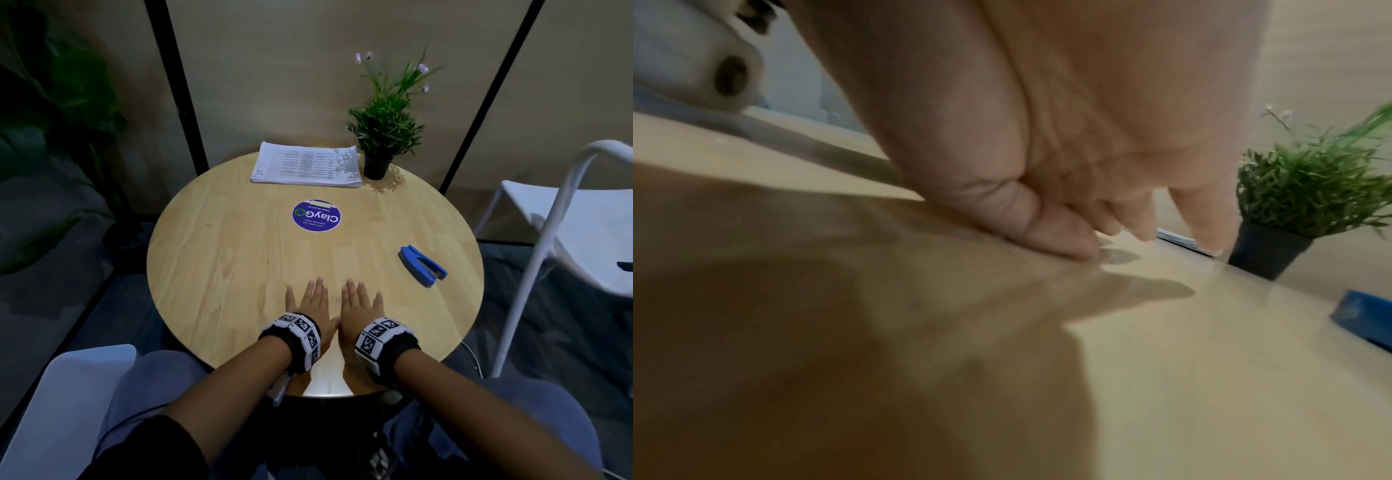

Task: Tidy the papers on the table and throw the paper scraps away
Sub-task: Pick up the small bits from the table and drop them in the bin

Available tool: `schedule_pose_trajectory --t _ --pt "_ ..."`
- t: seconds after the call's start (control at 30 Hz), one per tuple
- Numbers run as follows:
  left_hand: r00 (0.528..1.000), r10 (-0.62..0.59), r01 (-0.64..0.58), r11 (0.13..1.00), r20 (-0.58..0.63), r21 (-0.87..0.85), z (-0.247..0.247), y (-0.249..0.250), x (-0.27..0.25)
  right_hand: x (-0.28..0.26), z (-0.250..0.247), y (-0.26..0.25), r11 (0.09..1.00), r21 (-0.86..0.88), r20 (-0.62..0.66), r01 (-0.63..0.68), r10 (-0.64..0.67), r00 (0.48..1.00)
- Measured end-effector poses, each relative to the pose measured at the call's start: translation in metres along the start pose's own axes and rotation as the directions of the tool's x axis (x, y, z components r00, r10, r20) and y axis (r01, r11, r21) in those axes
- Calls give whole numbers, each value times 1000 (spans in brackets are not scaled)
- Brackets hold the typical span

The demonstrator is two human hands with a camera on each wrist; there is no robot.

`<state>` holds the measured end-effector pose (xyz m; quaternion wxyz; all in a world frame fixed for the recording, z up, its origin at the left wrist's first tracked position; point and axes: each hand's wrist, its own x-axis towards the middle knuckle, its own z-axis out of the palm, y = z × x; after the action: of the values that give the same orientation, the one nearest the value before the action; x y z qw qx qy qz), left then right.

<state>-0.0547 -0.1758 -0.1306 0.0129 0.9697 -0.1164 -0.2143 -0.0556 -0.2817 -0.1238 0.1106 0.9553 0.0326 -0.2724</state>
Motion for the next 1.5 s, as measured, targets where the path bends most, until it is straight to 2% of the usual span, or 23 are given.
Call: schedule_pose_trajectory --t 0.1,0.17,0.37,0.47,0.57,0.63,0.7,0.8,0.9,1.0,1.1,1.17,1.3,1.43,1.5 --pt "999 42 -42 999 3 -1 -3 -1 4 -2 -3 4 995 85 -10 50 -50 999" --pt "999 39 -39 999 16 -20 -6 -5 6 -4 -6 13 989 148 -26 27 -24 999" --pt "1000 6 -6 1000 16 -12 -1 -8 4 -4 2 15 991 131 22 -41 39 999" --pt "999 36 -36 999 0 -37 -1 -3 4 -3 3 8 994 103 -15 36 -34 999" --pt "999 32 -32 995 0 -95 -9 -2 5 0 -6 10 980 184 -113 70 -49 992" --pt "997 3 -17 985 -83 -170 -17 -4 6 5 -15 15 954 284 -241 94 -24 970" --pt "983 -25 -16 974 -180 -225 -23 -6 8 10 -25 20 932 339 -308 128 -18 951" --pt "983 -60 3 950 -173 -313 -28 -6 12 20 -29 25 922 335 -340 194 -74 937" --pt "981 -83 7 917 -175 -398 -27 -5 16 20 -20 27 906 292 -427 307 -163 889" --pt "979 -66 -14 920 -191 -392 -25 -4 19 15 -12 30 909 205 -435 363 -248 866" --pt "980 -43 -28 935 -192 -354 -26 -1 17 12 -12 35 888 261 -402 379 -258 879" --pt "979 -32 -41 936 -201 -348 -25 0 16 12 -15 38 871 339 -392 356 -213 895" --pt "977 -53 -37 914 -207 -404 -25 0 16 13 -22 39 794 574 -328 200 -1 945" --pt "979 -80 -24 869 -189 -494 -31 4 13 17 -25 29 672 725 -270 151 76 960" --pt "977 -126 -5 795 -174 -607 -30 2 13 19 -29 29 674 723 -266 153 67 962"
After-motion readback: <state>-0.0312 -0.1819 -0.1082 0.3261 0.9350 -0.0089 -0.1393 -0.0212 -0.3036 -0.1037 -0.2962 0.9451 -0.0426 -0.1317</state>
